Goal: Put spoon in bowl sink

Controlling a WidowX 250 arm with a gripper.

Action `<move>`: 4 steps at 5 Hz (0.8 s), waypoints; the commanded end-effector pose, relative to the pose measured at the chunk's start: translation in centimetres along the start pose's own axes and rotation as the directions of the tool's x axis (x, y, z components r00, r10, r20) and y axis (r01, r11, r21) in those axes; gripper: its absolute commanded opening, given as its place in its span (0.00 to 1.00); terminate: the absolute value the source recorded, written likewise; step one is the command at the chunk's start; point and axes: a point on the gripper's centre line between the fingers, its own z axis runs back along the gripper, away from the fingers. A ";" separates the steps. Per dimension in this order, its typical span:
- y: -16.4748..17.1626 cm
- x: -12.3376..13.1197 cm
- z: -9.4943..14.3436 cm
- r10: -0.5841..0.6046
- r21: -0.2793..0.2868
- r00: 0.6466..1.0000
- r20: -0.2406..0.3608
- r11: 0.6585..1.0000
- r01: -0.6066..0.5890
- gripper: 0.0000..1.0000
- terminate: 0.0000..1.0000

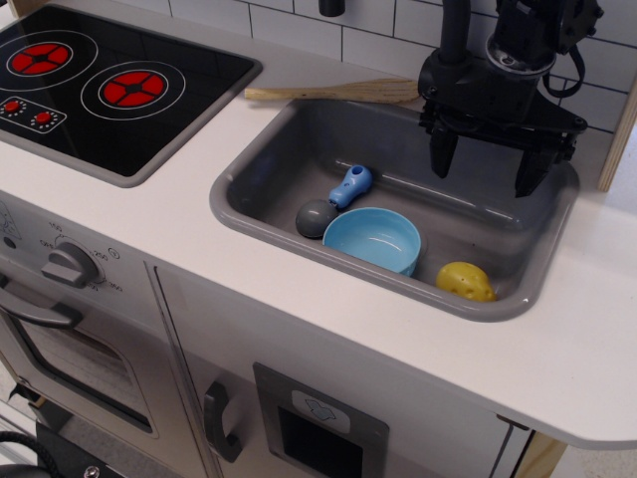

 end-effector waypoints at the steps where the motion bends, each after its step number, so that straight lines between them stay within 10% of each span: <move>1: 0.0 0.0 0.0 0.000 0.000 1.000 0.000 1.000 0.000 1.00 0.00; 4: 7.6 3.4 0.5 -0.077 -0.061 0.996 0.045 0.995 0.079 1.00 0.00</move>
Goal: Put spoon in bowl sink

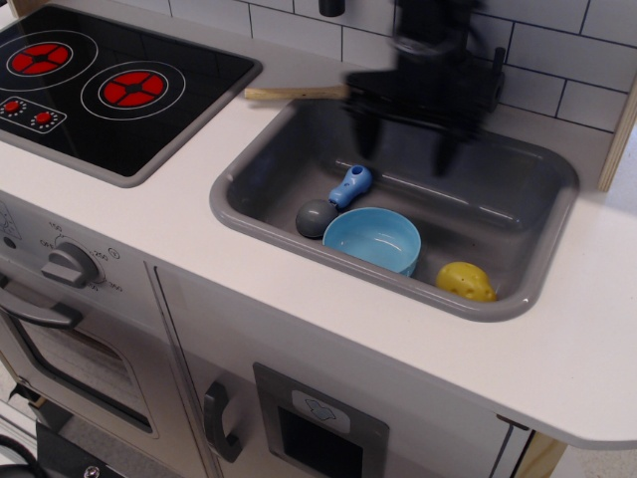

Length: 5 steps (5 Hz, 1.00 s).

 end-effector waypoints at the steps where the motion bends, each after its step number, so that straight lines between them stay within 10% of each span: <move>1: 2.6 2.0 0.9 -0.080 -0.055 0.996 0.034 0.995 0.082 1.00 0.00; 5: 4.0 2.2 -4.6 -0.199 0.000 0.980 0.023 0.980 0.199 1.00 0.00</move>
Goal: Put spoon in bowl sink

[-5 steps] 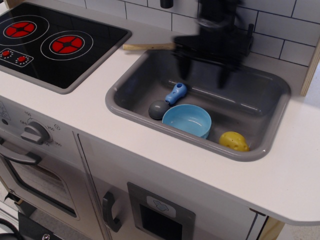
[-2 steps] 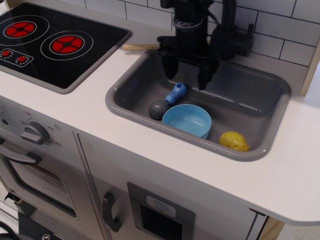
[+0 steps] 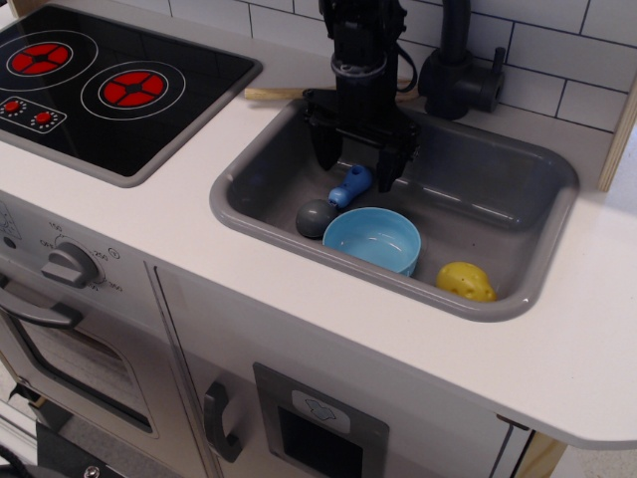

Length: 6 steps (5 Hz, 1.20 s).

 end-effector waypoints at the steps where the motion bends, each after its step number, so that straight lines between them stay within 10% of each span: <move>1: 0.2 0.7 -0.1 -0.020 0.053 0.998 0.061 0.998 0.017 1.00 0.00; 3: 0.0 0.8 -1.3 -0.002 0.063 0.999 0.050 0.998 -0.001 1.00 0.00; 4: 0.1 0.6 -1.1 -0.004 0.068 0.997 0.080 0.998 -0.002 0.00 0.00; 6: -0.1 0.9 1.4 -0.066 0.074 0.992 0.104 0.996 0.058 0.00 0.00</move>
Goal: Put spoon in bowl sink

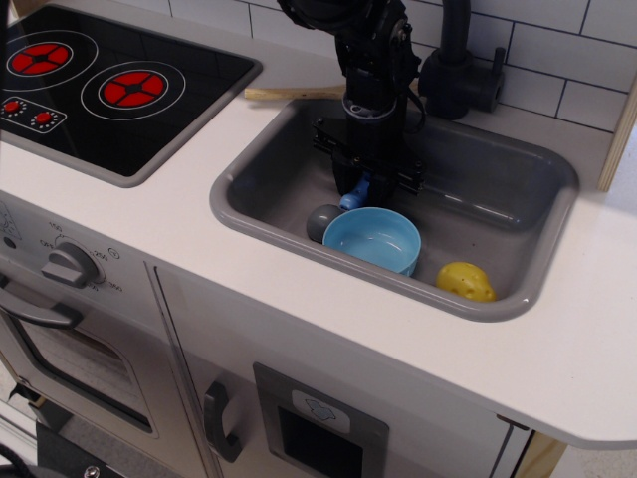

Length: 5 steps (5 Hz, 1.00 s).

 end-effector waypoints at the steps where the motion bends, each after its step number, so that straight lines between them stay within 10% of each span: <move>1: -0.2 1.7 5.5 -0.090 0.026 0.991 0.104 0.996 0.087 0.00 0.00; 5: -3.8 0.1 9.5 -0.003 -0.049 0.988 0.157 0.999 0.011 0.00 0.00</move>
